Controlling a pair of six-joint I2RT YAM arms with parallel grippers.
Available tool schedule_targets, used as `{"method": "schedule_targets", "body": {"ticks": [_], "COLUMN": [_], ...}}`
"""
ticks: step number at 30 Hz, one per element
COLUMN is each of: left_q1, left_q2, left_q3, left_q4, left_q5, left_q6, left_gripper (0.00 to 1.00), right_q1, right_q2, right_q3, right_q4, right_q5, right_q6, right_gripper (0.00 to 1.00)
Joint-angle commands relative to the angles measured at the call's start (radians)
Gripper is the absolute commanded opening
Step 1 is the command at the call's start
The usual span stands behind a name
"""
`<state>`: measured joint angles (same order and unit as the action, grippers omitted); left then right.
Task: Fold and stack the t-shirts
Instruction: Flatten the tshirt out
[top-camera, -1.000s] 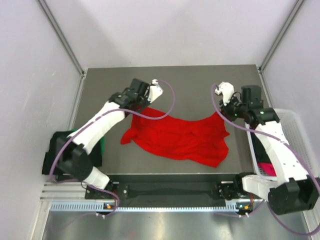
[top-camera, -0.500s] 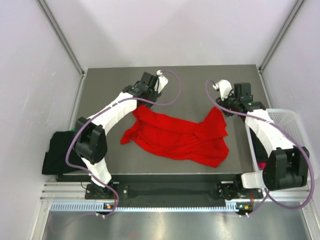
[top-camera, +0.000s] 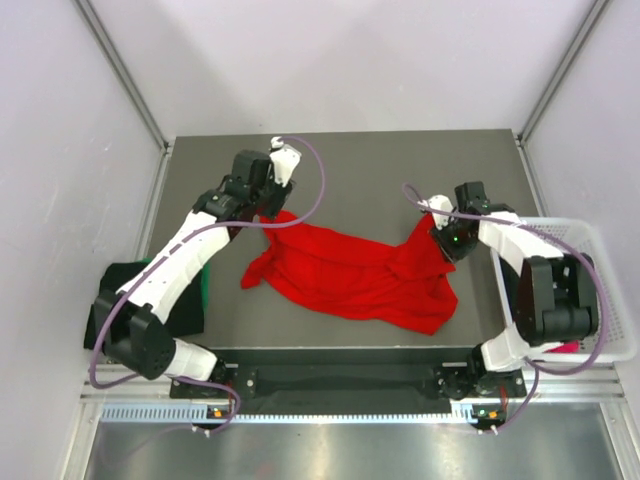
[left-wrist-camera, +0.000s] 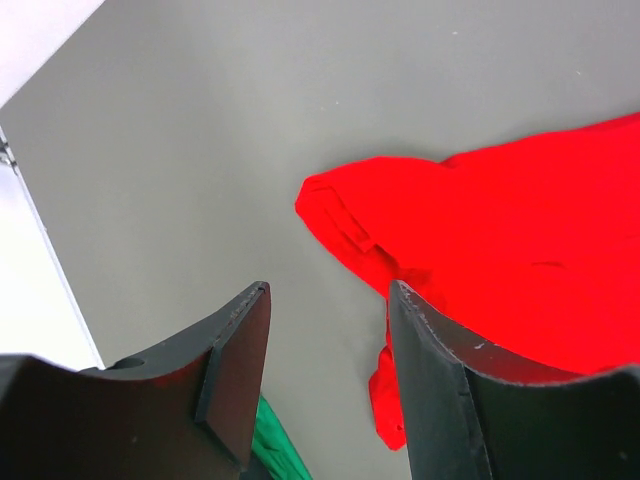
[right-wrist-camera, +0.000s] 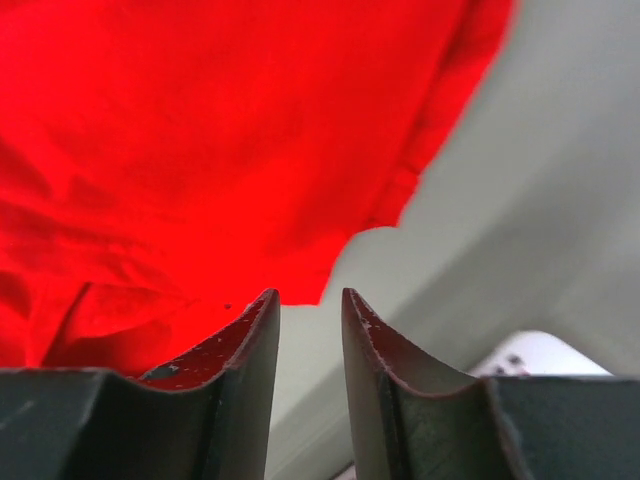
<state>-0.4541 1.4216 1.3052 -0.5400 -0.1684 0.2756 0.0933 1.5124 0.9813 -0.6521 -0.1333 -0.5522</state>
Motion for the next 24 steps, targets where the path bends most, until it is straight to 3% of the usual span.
{"method": "schedule_targets", "body": {"ticks": [1,9,24], "left_q1": [0.022,0.074,0.114], "left_q2": [-0.047,-0.081,-0.093], "left_q3": [-0.030,-0.053,-0.067], "left_q4": [0.055,0.067,0.071], "left_q5": [0.055,0.105,0.148], "left_q6": [-0.027,-0.056,-0.081], "left_gripper": [0.56,0.56,0.56], "right_q1": [-0.006,-0.007,-0.059], "right_q2": [0.049,0.118,0.172], "right_q3": [0.022,0.013,-0.010], "right_q4": [-0.001,0.011,0.005], "right_q5": [0.006,0.012,0.014], "right_q6": [0.017,0.017,0.001], "right_gripper": [0.33,0.38,0.39]}}
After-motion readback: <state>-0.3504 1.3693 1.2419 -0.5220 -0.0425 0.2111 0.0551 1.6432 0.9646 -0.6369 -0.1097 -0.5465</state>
